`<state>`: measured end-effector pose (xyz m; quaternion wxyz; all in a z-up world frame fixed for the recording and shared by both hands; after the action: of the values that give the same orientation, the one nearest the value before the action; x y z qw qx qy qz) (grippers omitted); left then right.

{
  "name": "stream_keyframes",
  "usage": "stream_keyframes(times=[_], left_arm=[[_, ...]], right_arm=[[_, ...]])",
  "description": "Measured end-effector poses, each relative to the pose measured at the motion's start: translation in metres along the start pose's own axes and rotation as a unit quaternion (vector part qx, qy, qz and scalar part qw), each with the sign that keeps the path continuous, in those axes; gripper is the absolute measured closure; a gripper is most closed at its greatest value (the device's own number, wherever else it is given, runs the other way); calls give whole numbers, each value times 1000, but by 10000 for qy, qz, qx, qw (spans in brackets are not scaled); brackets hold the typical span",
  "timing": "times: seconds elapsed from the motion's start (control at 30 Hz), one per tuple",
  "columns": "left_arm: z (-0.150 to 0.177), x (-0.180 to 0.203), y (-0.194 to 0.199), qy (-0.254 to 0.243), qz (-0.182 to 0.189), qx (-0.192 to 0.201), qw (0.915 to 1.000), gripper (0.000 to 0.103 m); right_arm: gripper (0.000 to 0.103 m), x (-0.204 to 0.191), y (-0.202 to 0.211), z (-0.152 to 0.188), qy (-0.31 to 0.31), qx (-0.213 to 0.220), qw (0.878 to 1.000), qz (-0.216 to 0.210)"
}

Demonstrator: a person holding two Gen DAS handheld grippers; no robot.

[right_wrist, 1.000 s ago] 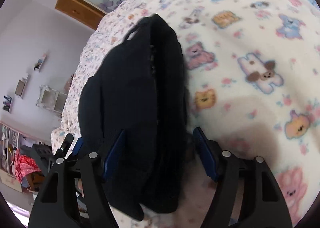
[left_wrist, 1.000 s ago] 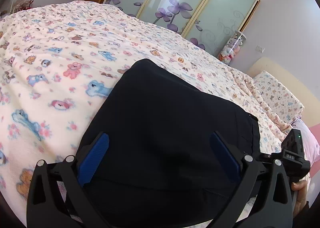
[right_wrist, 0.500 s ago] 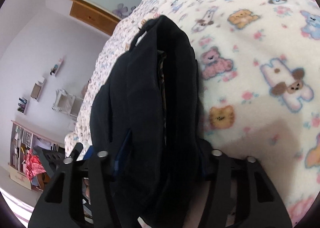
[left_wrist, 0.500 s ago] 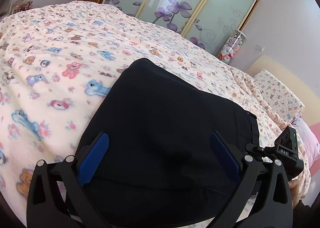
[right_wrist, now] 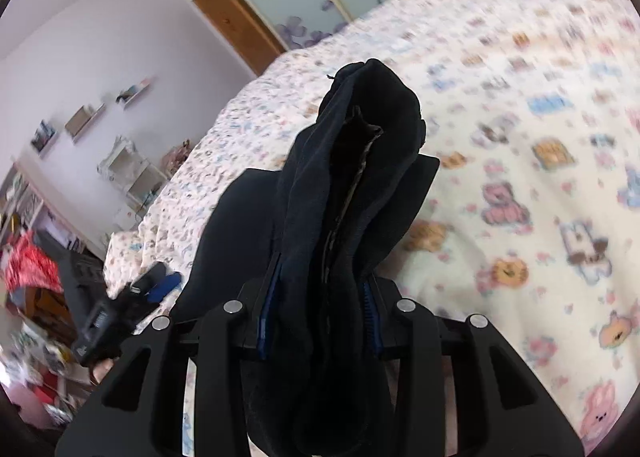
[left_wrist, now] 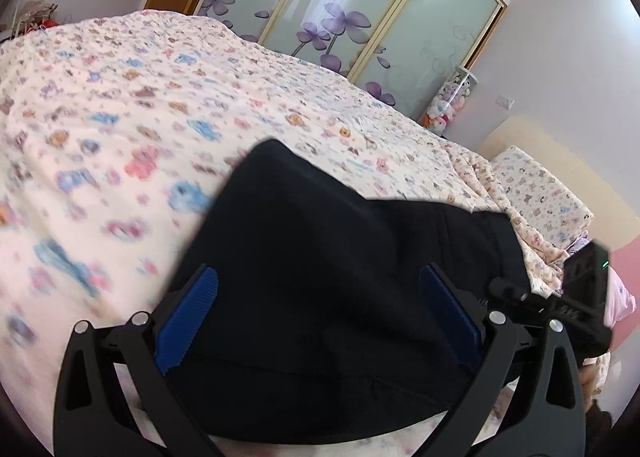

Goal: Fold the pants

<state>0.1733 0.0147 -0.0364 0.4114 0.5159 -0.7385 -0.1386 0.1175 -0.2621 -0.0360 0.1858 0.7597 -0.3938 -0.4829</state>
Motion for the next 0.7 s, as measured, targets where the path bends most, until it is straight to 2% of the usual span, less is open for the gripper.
stream_keyframes(times=[0.13,0.23,0.27,0.3,0.33,0.47,0.5,0.6,0.7], left_arm=[[-29,-29,6,60,-282,-188,9994,2],[-46,-52,-12,160,-260,-899,9955,4],[-48,-60,-22,233,-224,-1186,9924,4],[-50,-65,-31,305,-153,-1422,9893,9],[-49,-67,-36,350,-87,-1533,9875,11],[-38,-58,-60,623,755,-2077,9733,11],[-36,-55,-64,625,835,-2136,9714,11],[-28,-52,-76,574,765,-2286,9688,11],[-24,-52,-84,652,713,-2343,9674,18]], right_arm=[[66,-3,-2,-2,-22,-21,10000,15],[66,-1,-2,-2,-94,-27,9999,-26],[66,-2,-6,-3,-133,-36,9999,-48],[66,-1,-5,-2,-149,-40,9999,-55],[66,0,-7,-3,-165,-49,9998,-65],[66,2,-8,-2,-202,-68,9997,-79],[66,3,-8,-2,-222,-78,9997,-85],[66,5,-9,-1,-263,-88,9996,-96],[66,8,-9,0,-322,-100,9994,-96]])
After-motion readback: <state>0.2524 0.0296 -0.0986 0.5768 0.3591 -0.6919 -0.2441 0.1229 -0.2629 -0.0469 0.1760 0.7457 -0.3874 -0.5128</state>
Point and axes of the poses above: each gripper's, at about its wrist camera, not at the fingertips, and y roughly against the way its jaws point, x to its right, z to its underside, the point moved 9 cm from there along -y, roughly the way its jaws point, and after that the axes turned 10 degrees about -x, right-handed, at the moved point
